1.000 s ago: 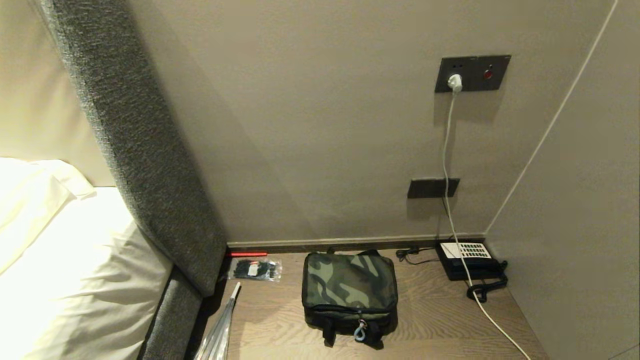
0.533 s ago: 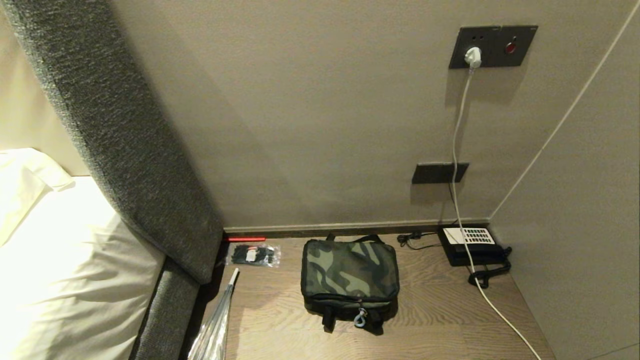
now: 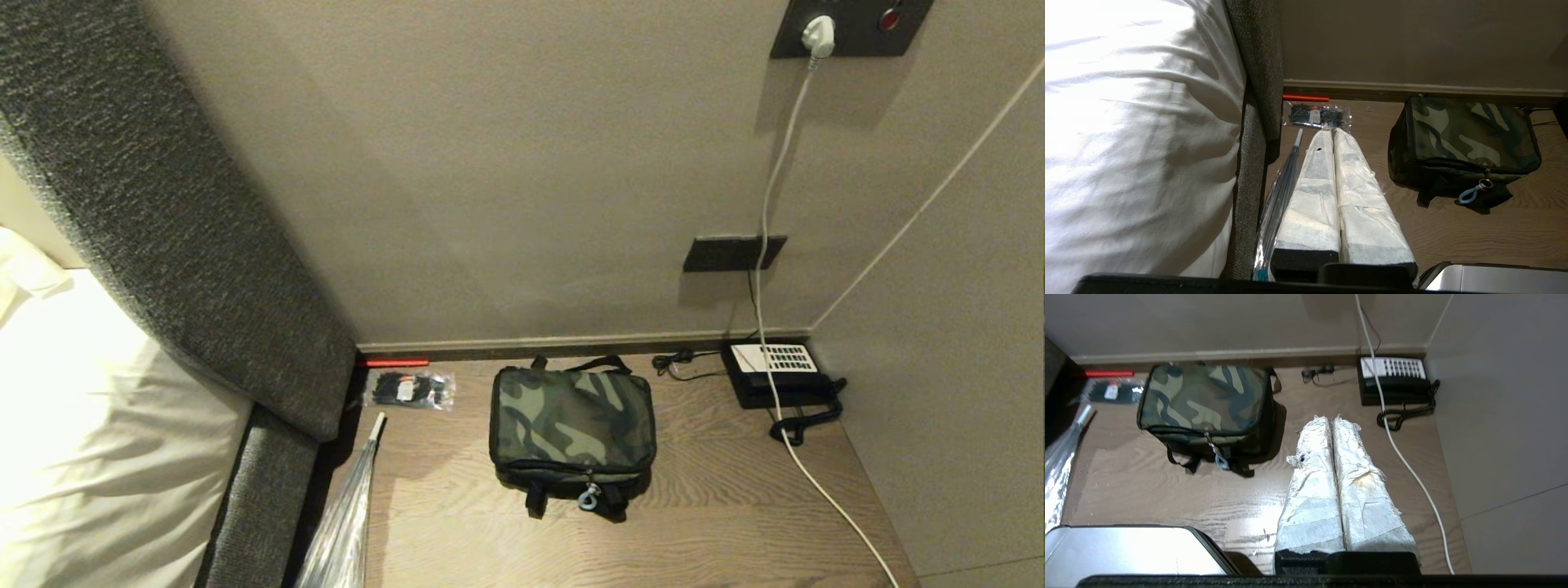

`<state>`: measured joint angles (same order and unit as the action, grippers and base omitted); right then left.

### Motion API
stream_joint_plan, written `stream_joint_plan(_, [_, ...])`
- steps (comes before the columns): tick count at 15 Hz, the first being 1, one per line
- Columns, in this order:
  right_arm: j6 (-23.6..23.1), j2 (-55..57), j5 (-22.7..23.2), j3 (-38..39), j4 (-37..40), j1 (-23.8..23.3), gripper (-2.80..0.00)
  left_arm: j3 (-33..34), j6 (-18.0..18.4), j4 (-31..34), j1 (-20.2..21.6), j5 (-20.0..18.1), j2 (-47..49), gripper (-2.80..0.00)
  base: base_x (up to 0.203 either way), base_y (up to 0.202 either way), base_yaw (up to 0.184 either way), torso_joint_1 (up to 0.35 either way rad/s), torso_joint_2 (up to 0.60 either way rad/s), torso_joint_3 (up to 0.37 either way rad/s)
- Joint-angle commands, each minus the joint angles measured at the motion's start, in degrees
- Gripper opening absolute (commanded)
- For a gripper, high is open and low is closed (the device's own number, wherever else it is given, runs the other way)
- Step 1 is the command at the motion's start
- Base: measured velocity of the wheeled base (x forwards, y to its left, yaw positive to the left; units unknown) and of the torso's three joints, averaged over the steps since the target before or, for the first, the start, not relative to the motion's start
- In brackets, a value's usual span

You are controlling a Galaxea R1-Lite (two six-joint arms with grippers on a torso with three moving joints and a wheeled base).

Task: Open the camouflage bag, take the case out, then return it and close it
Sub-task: Open the top of the storage box

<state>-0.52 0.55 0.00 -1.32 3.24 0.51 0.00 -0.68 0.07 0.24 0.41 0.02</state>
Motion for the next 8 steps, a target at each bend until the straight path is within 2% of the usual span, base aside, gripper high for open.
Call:
stream_joint_plan(1, [0.0, 0.1, 0.0, 0.0, 0.0, 0.0, -2.8, 0.2, 0.0, 0.0, 0.0, 0.0, -0.1, -2.8, 0.0, 0.0, 0.0, 0.0, 0.0, -0.193])
stream_joint_plan(8, [0.0, 0.0, 0.0, 0.0, 0.0, 0.0, -2.8, 0.2, 0.0, 0.0, 0.0, 0.0, 0.0, -2.8, 0.0, 0.0, 0.0, 0.003, 0.0, -0.196])
